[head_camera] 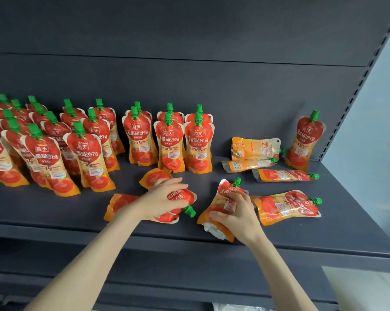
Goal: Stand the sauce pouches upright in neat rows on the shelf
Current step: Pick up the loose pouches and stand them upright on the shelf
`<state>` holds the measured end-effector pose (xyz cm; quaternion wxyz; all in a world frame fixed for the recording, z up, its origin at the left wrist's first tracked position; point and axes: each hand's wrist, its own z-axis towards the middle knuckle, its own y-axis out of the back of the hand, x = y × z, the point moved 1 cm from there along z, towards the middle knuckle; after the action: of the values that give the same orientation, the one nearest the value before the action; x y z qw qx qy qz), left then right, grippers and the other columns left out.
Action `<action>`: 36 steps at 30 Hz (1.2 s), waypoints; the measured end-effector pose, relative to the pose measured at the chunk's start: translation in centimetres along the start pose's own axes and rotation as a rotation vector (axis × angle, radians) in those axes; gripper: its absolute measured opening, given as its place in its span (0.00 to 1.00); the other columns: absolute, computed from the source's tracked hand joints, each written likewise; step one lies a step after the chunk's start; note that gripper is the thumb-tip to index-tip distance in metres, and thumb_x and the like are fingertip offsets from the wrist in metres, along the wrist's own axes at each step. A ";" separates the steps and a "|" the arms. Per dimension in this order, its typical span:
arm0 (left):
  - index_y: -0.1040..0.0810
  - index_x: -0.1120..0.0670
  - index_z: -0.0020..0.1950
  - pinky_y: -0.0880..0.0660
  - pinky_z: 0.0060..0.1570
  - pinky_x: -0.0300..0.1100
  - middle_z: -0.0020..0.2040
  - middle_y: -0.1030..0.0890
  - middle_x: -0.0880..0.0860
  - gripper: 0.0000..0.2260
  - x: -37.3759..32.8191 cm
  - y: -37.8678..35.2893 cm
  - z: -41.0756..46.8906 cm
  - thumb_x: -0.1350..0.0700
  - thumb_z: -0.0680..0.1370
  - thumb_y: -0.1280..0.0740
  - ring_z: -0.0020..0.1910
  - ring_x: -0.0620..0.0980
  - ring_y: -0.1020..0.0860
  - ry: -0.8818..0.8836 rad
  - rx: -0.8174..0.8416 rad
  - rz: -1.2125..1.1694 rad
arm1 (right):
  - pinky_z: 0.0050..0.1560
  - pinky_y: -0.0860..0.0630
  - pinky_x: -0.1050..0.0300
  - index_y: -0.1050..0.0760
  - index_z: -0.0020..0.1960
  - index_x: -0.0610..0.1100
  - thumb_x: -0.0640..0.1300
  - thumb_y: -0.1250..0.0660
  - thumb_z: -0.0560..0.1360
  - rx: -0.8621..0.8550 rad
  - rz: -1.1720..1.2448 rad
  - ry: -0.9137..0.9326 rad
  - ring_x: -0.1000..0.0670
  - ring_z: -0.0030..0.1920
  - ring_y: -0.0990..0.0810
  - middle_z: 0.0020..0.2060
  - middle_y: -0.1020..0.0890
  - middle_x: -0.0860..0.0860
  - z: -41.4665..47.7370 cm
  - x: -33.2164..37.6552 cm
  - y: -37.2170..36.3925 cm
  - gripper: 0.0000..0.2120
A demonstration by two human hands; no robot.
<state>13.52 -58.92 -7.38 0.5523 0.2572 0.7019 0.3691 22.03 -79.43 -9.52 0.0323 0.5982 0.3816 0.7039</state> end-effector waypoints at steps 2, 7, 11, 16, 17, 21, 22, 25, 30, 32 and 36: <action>0.35 0.41 0.70 0.44 0.71 0.50 0.74 0.42 0.41 0.27 0.6 1.4 0.5 0.48 0.73 0.30 0.73 0.45 0.49 -0.025 0.115 0.017 | 0.68 0.37 0.48 0.29 0.66 0.47 0.53 0.27 0.67 -0.050 -0.079 -0.010 0.43 0.68 0.40 0.67 0.35 0.48 0.1 0.0 -0.1 0.29; 0.37 0.41 0.71 0.42 0.70 0.50 0.70 0.38 0.41 0.32 1.1 1.9 1.8 0.43 0.70 0.28 0.70 0.44 0.45 -0.064 0.124 0.103 | 0.67 0.42 0.49 0.24 0.62 0.55 0.58 0.35 0.73 -0.143 -0.253 -0.028 0.42 0.68 0.37 0.65 0.28 0.43 0.3 0.3 -1.0 0.19; 0.34 0.41 0.69 0.48 0.67 0.49 0.64 0.36 0.39 0.31 0.8 1.2 2.5 0.39 0.68 0.29 0.64 0.41 0.47 -0.100 0.013 0.188 | 0.62 0.34 0.49 0.35 0.68 0.48 0.61 0.32 0.69 -0.146 -0.240 -0.137 0.41 0.63 0.32 0.61 0.27 0.43 0.8 0.1 -1.1 0.33; 0.31 0.40 0.57 0.51 0.69 0.51 0.65 0.35 0.41 0.22 1.1 0.4 2.9 0.39 0.67 0.28 0.68 0.44 0.46 -0.147 -0.051 0.142 | 0.56 0.27 0.50 0.35 0.63 0.43 0.58 0.26 0.64 -0.151 -0.083 -0.205 0.44 0.56 0.26 0.56 0.26 0.44 0.9 0.5 -0.7 0.35; 0.31 0.42 0.56 0.53 0.69 0.49 0.63 0.35 0.42 0.21 0.9 0.5 2.7 0.40 0.68 0.28 0.65 0.42 0.45 -0.143 -0.056 0.135 | 0.55 0.26 0.49 0.34 0.61 0.42 0.58 0.25 0.64 -0.152 -0.073 -0.204 0.45 0.55 0.25 0.55 0.25 0.45 1.0 0.6 -0.7 0.34; 0.31 0.44 0.55 0.53 0.69 0.46 0.58 0.33 0.41 0.21 0.5 0.6 2.3 0.43 0.68 0.27 0.59 0.40 0.47 -0.146 -0.098 0.095 | 0.52 0.23 0.48 0.31 0.57 0.41 0.54 0.25 0.64 -0.157 -0.039 -0.202 0.46 0.50 0.22 0.51 0.22 0.47 1.3 0.8 -1.1 0.29; 0.31 0.44 0.56 0.52 0.69 0.47 0.58 0.33 0.42 0.22 0.5 0.6 2.3 0.43 0.67 0.26 0.59 0.40 0.46 -0.137 -0.109 0.072 | 0.52 0.23 0.47 0.30 0.57 0.41 0.53 0.25 0.64 -0.165 -0.011 -0.209 0.47 0.49 0.21 0.50 0.21 0.48 1.3 0.7 -1.1 0.28; 0.30 0.44 0.60 0.46 0.67 0.47 0.58 0.33 0.42 0.27 0.6 0.8 2.4 0.41 0.65 0.26 0.61 0.42 0.43 -0.112 -0.140 0.056 | 0.51 0.22 0.49 0.33 0.56 0.43 0.49 0.25 0.64 -0.193 0.127 -0.239 0.49 0.47 0.22 0.47 0.23 0.50 1.0 0.7 -0.8 0.25; 0.30 0.45 0.56 0.44 0.64 0.45 0.56 0.32 0.43 0.23 -0.3 1.5 2.6 0.41 0.66 0.27 0.59 0.44 0.39 -0.150 -0.180 0.077 | 0.40 0.24 0.59 0.34 0.55 0.45 0.43 0.25 0.67 -0.215 0.379 -0.133 0.54 0.44 0.21 0.46 0.22 0.51 0.7 0.6 -0.1 0.23; 0.31 0.43 0.53 0.40 0.64 0.49 0.55 0.31 0.44 0.21 -0.7 2.1 2.7 0.41 0.66 0.27 0.60 0.48 0.38 -0.150 -0.199 0.021 | 0.41 0.24 0.59 0.34 0.54 0.46 0.42 0.25 0.67 -0.209 0.447 -0.075 0.53 0.45 0.20 0.47 0.21 0.51 0.8 0.7 0.2 0.22; 0.31 0.46 0.53 0.30 0.59 0.47 0.52 0.27 0.43 0.19 -1.8 3.6 2.8 0.45 0.68 0.27 0.58 0.48 0.29 -0.193 -0.245 -0.149 | 0.47 0.20 0.52 0.31 0.54 0.47 0.40 0.24 0.66 -0.210 0.498 0.059 0.51 0.47 0.18 0.48 0.19 0.51 1.2 1.3 0.6 0.22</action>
<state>16.54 -57.54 -3.78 0.6702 0.1698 0.6124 0.3834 22.93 -78.64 -8.07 -0.0912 0.6464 0.1483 0.7429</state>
